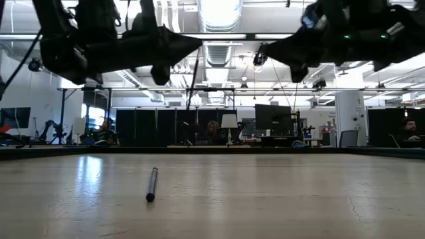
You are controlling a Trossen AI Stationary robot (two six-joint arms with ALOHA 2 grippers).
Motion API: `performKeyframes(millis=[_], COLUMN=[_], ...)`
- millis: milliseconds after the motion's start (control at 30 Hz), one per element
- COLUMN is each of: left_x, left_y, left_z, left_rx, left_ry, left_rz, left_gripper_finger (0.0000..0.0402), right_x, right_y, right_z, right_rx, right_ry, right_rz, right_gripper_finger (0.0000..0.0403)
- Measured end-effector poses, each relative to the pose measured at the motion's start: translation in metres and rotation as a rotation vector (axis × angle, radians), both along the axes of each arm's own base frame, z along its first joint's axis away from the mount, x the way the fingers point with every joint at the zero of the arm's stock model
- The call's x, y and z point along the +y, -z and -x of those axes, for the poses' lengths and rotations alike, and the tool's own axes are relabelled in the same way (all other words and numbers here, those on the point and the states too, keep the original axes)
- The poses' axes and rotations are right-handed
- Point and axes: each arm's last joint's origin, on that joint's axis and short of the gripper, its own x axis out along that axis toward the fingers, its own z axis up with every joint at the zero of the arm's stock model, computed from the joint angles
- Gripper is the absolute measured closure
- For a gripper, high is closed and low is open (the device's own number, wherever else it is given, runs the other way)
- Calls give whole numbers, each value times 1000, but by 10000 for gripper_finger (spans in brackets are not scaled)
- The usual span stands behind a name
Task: Put items in baskets/containers
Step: Put the black eyeshadow brush into the white organizer
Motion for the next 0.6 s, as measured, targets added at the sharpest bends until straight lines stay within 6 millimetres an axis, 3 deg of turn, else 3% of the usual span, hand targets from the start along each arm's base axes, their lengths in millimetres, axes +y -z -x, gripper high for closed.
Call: performKeyframes(millis=[300, 467, 600], left_x=[-5, -9, -12], left_y=[-2, -10, -15], left_z=[-35, -46, -47], left_rx=[-65, -91, -103], left_ry=[112, 149, 174], left_rz=[-72, -114, -137], left_gripper_finger=[401, 402, 402], right_x=[0, -2, -3], right_y=[-10, -17, -22], right_z=[-47, -56, -61], right_rx=[4, -10, -16], right_ry=[-71, -64, -57], right_rz=[-38, -35, -8], right_gripper_finger=[298, 254, 241])
